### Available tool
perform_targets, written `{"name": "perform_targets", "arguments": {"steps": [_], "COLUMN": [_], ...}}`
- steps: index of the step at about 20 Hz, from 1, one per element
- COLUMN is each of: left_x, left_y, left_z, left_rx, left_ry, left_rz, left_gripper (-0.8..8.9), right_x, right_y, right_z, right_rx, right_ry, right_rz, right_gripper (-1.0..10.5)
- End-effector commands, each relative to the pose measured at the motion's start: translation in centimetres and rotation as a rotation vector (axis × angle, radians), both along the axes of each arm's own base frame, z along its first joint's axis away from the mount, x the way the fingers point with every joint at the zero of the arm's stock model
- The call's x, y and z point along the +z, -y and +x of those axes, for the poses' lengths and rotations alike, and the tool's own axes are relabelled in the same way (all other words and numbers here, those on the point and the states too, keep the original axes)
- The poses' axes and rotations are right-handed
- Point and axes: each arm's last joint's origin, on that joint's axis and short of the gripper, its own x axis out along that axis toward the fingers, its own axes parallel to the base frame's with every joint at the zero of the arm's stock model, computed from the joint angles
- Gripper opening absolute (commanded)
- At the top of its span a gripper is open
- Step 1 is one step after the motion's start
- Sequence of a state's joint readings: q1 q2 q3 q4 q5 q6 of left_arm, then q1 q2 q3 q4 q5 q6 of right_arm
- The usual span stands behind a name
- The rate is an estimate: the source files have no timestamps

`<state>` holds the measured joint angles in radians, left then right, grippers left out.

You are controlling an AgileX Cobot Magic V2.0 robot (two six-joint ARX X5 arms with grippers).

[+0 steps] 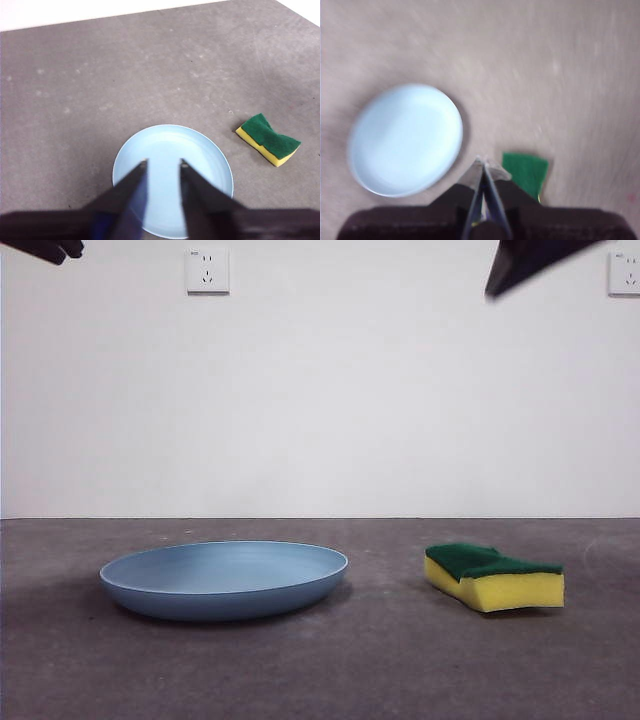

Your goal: Pick up the plate,pick up the cloth,clean the plate with the cloth

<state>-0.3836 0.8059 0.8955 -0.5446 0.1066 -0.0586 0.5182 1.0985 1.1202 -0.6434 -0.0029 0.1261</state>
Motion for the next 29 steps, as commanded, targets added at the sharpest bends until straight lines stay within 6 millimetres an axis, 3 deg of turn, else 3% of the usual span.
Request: {"name": "perform_targets", "arguments": {"steps": [1, 4, 9, 16, 29], "left_x": [0.2, -0.3, -3.4, -4.7, -5.5], "left_y": [-0.1, -0.3, -0.8, -0.9, -1.0], "left_z": [-0.4, -0.9, -2.1, -2.4, -2.7], "left_rx": [-0.017, -0.017, -0.02, -0.001, 0.009], "left_ry": [0.061, 0.125, 0.205, 0.122, 0.036], "left_rz": [0.014, -0.009, -0.044, -0.066, -0.04], "left_gripper": [-0.08, -0.08, -0.08, -0.04, -0.03], "right_x": [0.6, 0.5, -2.9, -5.2, -5.5], "right_y": [0.3, 0.8, 1.7, 1.9, 2.0], "right_z": [-1.6, -3.7, -6.0, -6.1, -6.3], "right_rx": [-0.004, -0.006, -0.001, 0.003, 0.002], "right_ry": [0.096, 0.208, 0.288, 0.172, 0.141], "right_rz": [-0.009, 0.018, 0.033, -0.045, -0.062], "right_gripper": [-0.1, -0.1, -0.1, 0.0, 0.0]}}
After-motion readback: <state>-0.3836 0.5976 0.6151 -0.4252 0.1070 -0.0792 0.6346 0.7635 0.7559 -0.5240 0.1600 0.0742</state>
